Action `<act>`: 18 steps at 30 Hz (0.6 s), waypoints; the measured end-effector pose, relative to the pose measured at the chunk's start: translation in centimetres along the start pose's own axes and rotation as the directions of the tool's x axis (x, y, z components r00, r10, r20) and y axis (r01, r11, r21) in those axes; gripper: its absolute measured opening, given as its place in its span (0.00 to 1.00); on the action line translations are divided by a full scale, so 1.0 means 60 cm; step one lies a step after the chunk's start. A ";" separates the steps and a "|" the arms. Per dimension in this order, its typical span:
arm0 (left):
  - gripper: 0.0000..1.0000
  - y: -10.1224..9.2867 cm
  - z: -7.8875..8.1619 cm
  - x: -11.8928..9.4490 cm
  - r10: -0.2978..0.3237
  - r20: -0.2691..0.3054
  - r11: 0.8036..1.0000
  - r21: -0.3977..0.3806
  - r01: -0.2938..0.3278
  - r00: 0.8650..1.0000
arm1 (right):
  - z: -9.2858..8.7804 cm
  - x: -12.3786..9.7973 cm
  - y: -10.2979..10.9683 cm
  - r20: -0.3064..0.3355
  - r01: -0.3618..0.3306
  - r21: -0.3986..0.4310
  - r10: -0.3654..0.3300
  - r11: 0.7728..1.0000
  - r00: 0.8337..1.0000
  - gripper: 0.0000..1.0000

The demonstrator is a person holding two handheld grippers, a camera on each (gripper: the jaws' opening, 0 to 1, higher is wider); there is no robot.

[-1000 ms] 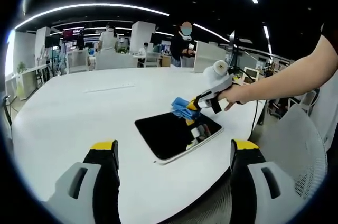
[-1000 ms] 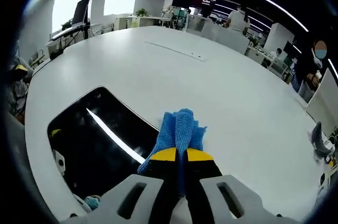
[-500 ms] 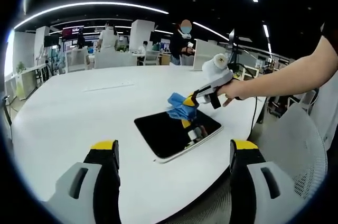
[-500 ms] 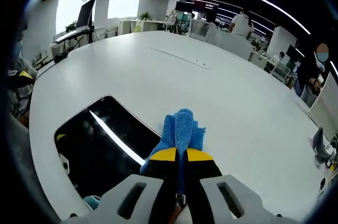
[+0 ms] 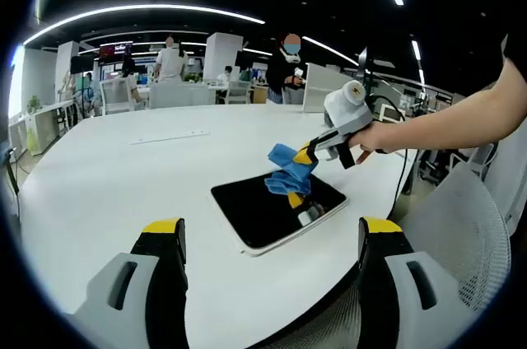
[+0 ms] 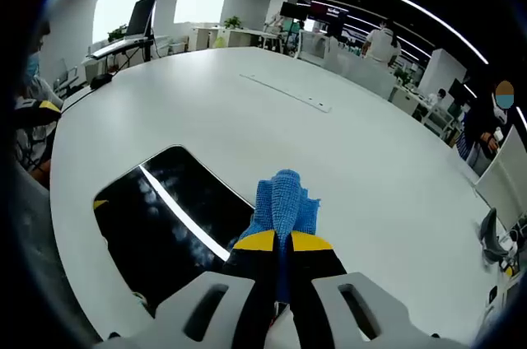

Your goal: Wipe the mirror surface with the cleaning cloth until all visible marks leave the cleaned area.

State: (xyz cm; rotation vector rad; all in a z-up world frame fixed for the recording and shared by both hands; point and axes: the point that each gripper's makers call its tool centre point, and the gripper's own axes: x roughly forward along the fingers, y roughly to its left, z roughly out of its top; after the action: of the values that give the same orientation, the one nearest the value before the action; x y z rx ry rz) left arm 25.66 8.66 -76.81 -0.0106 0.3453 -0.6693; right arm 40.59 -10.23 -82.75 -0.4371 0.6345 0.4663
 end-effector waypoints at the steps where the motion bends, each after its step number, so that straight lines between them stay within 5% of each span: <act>1: 0.85 0.000 0.000 0.000 0.000 0.000 1.000 0.000 0.000 1.000 | 0.000 -0.002 -0.001 0.001 0.003 0.000 -0.003 1.000 1.000 0.00; 18: 0.86 -0.005 -0.001 0.000 -0.014 -0.001 1.000 0.001 0.014 1.000 | -0.001 -0.034 -0.009 0.031 0.013 0.032 -0.014 0.999 0.999 0.00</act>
State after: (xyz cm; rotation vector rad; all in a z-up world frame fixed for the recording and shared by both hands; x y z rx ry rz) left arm 25.48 8.44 -76.87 -0.0119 0.3461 -0.6838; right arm 39.39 -11.30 -81.33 -0.4030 0.6081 0.4492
